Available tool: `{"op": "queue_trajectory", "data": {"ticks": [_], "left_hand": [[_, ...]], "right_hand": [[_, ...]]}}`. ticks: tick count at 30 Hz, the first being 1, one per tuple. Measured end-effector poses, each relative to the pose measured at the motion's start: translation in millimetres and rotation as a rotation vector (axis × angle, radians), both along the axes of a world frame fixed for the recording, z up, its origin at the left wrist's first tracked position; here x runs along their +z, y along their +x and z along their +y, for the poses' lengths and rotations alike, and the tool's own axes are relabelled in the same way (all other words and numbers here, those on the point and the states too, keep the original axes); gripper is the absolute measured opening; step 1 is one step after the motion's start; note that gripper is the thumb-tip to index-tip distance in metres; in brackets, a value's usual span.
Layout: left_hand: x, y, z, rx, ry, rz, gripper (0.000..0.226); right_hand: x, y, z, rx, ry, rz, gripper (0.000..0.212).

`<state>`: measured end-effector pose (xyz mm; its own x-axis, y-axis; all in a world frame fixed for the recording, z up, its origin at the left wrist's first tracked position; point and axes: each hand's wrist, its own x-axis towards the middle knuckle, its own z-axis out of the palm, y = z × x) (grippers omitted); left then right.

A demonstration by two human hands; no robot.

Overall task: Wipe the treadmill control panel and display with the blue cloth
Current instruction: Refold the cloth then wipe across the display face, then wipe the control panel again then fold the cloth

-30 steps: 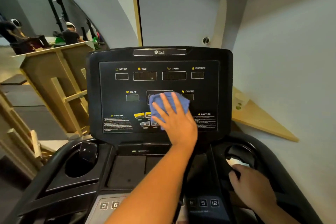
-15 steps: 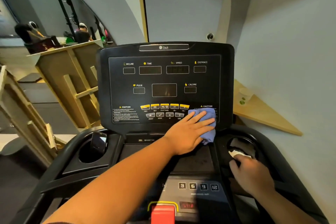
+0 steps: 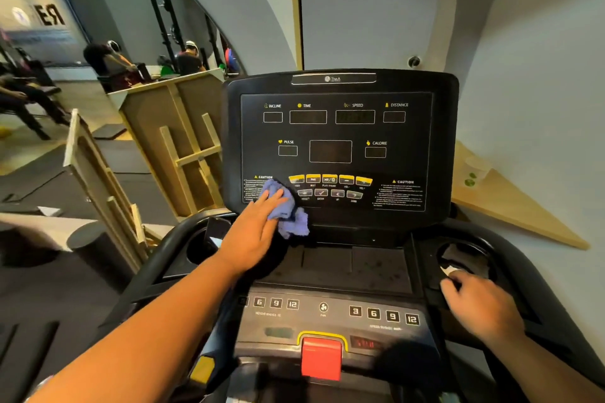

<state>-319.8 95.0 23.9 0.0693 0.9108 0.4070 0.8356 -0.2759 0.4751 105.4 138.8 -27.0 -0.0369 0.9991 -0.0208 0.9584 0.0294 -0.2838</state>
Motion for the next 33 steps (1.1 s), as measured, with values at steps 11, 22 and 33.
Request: {"op": "queue_trajectory", "data": {"ticks": [11,22,33], "left_hand": [[60,4,-109,0.204,0.084,-2.067,0.044],[34,0,-171,0.357,-0.164,-1.981,0.044],[-20,40,-149,0.353,-0.183,-0.531,0.043]], "right_hand": [[9,-1,-5,0.029,-0.040,-0.027,0.035],[-23,21,-101,-0.205,0.221,0.114,0.025],[-26,18,-156,-0.366,-0.204,0.205,0.047]]}}
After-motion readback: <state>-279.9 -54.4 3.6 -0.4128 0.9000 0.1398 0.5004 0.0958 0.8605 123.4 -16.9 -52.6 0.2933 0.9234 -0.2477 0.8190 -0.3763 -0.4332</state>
